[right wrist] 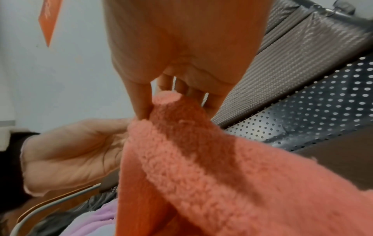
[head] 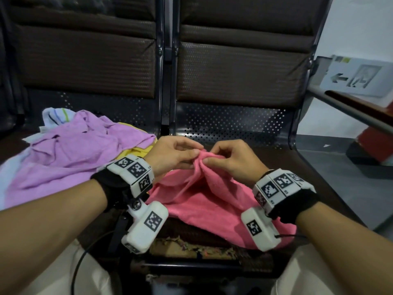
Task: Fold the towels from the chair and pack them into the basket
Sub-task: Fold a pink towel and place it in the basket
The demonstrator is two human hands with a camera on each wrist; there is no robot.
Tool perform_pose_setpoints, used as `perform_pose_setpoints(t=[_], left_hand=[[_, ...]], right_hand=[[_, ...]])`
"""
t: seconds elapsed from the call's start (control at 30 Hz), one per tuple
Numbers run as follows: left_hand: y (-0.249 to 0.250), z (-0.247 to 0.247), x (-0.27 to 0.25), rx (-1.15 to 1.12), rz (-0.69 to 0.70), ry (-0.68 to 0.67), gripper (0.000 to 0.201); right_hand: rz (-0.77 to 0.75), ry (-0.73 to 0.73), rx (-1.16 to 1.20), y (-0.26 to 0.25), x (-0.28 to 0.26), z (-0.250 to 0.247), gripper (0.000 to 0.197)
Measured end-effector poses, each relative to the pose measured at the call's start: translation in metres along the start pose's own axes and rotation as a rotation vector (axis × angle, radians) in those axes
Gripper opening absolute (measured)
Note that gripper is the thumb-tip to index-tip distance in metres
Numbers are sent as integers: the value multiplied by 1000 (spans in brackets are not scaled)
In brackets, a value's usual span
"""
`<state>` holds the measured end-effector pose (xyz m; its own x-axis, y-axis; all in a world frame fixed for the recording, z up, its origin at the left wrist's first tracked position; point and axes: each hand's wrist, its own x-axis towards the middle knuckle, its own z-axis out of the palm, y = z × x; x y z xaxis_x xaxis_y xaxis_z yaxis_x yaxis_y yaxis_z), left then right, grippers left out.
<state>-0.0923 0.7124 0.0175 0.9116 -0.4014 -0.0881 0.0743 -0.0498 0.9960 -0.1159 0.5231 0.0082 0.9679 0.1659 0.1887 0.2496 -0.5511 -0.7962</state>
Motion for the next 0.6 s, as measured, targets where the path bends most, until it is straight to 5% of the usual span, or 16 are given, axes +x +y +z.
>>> perform_pose_setpoints(t=[0.33,0.6], left_hand=[[0,3,-4,-20,-60,-129,28],[5,-3,-6,327,187,-13,29]], right_hand=[[-24,-1,-21,2,-2,-2,15],[-47,-133,-197,-1,-2,-7,32]])
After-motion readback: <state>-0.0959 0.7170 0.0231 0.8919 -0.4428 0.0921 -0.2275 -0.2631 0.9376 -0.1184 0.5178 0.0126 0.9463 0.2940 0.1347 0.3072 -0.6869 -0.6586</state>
